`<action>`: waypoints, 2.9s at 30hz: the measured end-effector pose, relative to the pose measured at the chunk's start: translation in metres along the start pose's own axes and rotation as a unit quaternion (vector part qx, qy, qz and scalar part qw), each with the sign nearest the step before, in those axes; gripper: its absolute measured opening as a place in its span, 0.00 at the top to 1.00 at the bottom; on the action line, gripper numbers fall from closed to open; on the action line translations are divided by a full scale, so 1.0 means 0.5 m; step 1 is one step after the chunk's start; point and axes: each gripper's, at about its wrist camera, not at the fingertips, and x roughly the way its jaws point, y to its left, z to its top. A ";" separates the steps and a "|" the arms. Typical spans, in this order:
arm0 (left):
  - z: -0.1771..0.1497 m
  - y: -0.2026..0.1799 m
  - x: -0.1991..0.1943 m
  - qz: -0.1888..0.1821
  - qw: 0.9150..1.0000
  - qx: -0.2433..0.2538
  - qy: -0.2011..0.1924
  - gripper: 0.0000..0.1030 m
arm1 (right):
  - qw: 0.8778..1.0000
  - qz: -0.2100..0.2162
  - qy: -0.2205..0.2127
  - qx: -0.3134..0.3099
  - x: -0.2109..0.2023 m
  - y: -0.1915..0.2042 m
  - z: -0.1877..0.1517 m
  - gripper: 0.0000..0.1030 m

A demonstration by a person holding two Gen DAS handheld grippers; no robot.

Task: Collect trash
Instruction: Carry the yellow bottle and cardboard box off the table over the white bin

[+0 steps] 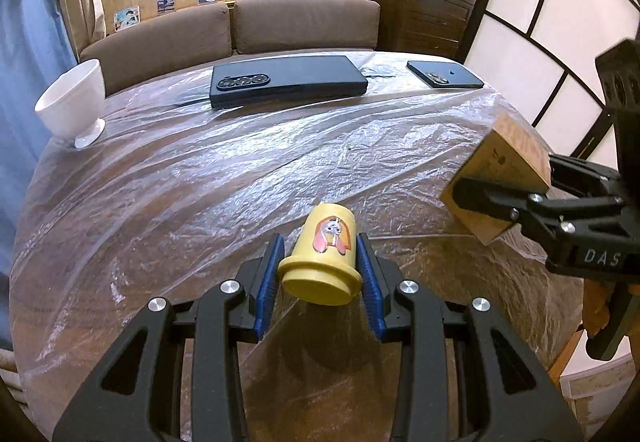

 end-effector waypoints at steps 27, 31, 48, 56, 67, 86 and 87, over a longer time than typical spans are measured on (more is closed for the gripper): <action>-0.085 0.006 -0.095 -0.003 1.000 -0.007 -0.013 0.63 | 1.000 0.023 0.009 -0.005 -0.097 0.054 -0.119 0.43; -0.101 0.000 -0.109 0.002 1.000 -0.003 -0.014 0.63 | 1.000 0.027 0.010 -0.005 -0.117 0.057 -0.139 0.43; -0.182 -0.006 -0.173 0.007 1.000 -0.011 -0.010 0.63 | 0.999 0.041 0.019 -0.020 -0.184 0.088 -0.217 0.43; -0.206 -0.015 -0.190 0.006 1.000 -0.009 -0.009 0.63 | 0.999 0.035 0.023 -0.029 -0.198 0.107 -0.256 0.43; -0.239 -0.032 -0.212 0.004 1.000 -0.002 -0.008 0.63 | 0.998 0.032 0.031 -0.041 -0.202 0.127 -0.284 0.43; -0.322 -0.065 -0.201 -0.005 0.999 0.014 0.044 0.63 | 0.995 0.051 0.074 -0.044 -0.183 0.137 -0.337 0.43; -0.326 -0.066 -0.199 -0.005 0.999 0.014 0.047 0.63 | 0.995 0.052 0.078 -0.044 -0.179 0.137 -0.341 0.43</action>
